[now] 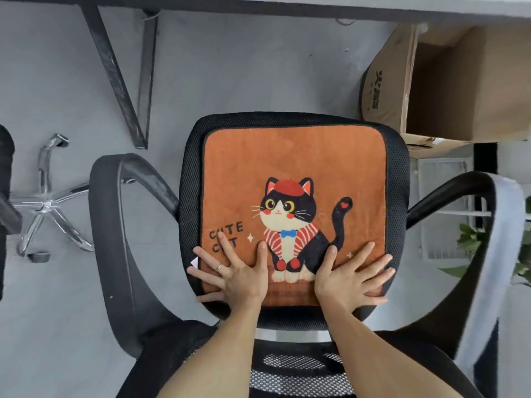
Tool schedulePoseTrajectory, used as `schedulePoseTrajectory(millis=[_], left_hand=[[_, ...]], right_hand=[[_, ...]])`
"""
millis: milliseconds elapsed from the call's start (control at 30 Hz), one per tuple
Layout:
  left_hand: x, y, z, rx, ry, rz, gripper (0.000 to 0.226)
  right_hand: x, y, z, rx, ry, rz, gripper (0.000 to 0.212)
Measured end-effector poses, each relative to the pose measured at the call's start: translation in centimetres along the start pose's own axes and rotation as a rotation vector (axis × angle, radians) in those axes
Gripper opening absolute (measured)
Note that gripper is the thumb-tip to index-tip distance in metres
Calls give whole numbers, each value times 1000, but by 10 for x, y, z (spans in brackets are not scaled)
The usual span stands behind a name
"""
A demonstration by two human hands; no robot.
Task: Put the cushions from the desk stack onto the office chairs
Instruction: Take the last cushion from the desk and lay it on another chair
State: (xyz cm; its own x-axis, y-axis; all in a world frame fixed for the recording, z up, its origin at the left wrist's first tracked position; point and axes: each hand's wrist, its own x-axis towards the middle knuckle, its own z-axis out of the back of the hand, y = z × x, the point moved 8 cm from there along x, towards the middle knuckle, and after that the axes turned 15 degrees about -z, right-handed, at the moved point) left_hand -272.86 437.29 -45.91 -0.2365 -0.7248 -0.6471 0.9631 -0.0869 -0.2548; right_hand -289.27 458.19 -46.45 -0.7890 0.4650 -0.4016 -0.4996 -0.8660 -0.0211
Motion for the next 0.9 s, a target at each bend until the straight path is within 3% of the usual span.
schedulePoseTrajectory(millis=[233, 300, 400, 500, 600, 733, 900], left_hand=[[1, 1, 10, 44, 86, -9, 99], [1, -2, 26, 59, 29, -27, 92], [5, -2, 67, 1, -174, -4, 68], [21, 2, 94, 32, -183, 15, 40], [40, -1, 112, 109, -160, -48, 27], [53, -13, 123, 99, -182, -196, 18], [55, -15, 121, 64, -221, -172, 15]], right_hand=[[-3, 3, 15, -98, 92, 17, 85], [-1, 9, 30, -100, 131, 31, 84], [17, 14, 70, 21, 90, -49, 70], [44, 10, 93, 65, 134, -92, 47], [63, 12, 100, 37, 215, -57, 31], [69, 17, 98, 6, 234, -45, 36], [67, 11, 93, 67, 218, -112, 40]])
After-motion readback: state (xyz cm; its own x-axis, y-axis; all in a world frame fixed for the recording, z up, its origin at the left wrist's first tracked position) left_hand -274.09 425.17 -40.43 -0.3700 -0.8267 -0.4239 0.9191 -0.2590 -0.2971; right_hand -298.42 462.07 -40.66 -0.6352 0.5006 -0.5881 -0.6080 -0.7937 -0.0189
